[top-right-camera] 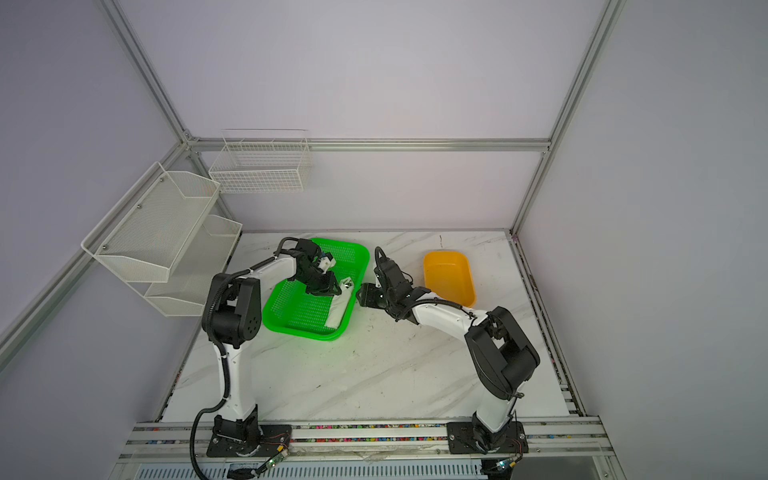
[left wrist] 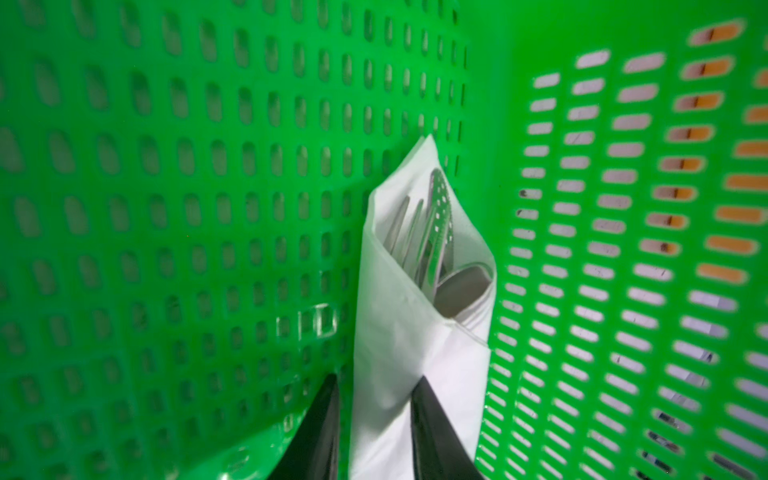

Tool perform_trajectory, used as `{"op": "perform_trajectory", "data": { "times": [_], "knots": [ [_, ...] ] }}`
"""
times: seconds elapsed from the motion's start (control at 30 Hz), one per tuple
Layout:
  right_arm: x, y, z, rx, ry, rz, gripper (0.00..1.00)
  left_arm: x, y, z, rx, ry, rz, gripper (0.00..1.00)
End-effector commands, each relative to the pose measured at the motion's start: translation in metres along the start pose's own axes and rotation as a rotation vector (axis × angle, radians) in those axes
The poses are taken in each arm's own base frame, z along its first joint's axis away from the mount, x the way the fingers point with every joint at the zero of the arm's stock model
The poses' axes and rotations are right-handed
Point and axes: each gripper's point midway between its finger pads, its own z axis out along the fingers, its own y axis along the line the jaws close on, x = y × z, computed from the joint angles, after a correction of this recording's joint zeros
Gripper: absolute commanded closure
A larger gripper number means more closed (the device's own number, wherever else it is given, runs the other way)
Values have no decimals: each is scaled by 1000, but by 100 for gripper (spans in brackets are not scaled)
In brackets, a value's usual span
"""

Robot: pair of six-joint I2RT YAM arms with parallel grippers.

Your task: Place the utensils on the paper napkin and roll it up

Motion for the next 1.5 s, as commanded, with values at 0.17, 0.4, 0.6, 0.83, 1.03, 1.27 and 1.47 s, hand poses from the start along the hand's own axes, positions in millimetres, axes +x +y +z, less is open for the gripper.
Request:
{"op": "perform_trajectory", "data": {
  "times": [0.17,0.4,0.6,0.83,1.03,1.27,1.47],
  "knots": [
    [-1,9,-14,-18,-6,-23,50,-18,1,-9,-63,-57,-23,77],
    [-30,-3,-49,112,-161,-49,48,-36,-36,-74,-25,-208,26,57],
    [-76,-40,-142,401,-509,-120,40,-28,-47,-144,-98,-412,77,49],
    [-87,-124,-274,835,-907,-103,10,27,-3,-234,-377,-837,23,31],
    [-76,-211,-299,978,-899,-53,8,93,47,-264,-581,-1070,-60,0],
    [-63,-236,-286,1012,-930,-128,6,140,94,-268,-742,-1260,-206,0],
    [-72,-237,-257,873,-928,-214,6,126,101,-254,-819,-1275,-69,0]
  ]
}}
